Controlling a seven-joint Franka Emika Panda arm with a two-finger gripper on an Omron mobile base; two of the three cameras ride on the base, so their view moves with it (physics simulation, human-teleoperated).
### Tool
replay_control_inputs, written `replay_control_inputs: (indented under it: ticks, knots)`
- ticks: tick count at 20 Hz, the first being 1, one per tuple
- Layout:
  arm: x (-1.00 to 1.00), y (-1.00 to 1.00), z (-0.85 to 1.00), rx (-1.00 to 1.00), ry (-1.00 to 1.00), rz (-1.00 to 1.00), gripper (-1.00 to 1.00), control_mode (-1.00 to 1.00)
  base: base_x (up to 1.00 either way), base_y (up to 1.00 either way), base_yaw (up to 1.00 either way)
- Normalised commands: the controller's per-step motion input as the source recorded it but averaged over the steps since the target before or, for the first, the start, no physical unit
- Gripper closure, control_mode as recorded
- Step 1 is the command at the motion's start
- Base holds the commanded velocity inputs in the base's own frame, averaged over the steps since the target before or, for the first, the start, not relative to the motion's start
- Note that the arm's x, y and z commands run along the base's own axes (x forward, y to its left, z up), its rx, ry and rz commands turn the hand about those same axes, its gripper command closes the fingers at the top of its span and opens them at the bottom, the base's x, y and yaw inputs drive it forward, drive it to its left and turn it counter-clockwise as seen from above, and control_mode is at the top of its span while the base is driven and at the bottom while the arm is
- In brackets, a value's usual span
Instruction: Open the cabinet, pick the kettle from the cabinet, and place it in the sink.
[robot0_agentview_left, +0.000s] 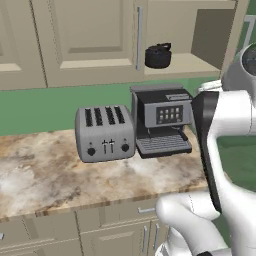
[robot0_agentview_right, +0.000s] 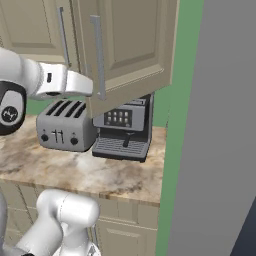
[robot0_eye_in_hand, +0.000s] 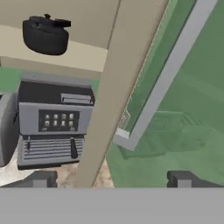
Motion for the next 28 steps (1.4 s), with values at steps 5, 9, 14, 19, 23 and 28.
replay_control_inputs:
  ticks: [5, 9, 14, 19, 23, 28]
  knots:
    - [-0.21, 0.35, 0.01, 0.01, 0.01, -0.29, -1.0, -1.0, 0.0, 0.0, 0.0]
    - [-0.1, 0.36, 0.0, 0.04, 0.0, -0.22, -1.0, -1.0, 0.0, 0.0, 0.0]
    - [0.01, 0.32, -0.04, 0.1, 0.0, -0.19, -1.0, -1.0, 0.0, 0.0, 0.0]
    - [0.12, 0.15, -0.05, 0.08, -0.11, -0.14, -1.0, -1.0, 0.0, 0.0, 0.0]
    - [0.26, 0.01, -0.12, 0.08, -0.18, -0.09, -1.0, -1.0, 0.0, 0.0, 0.0]
    - [0.28, -0.09, -0.21, 0.05, -0.28, -0.05, -1.0, -1.0, 0.0, 0.0, 0.0]
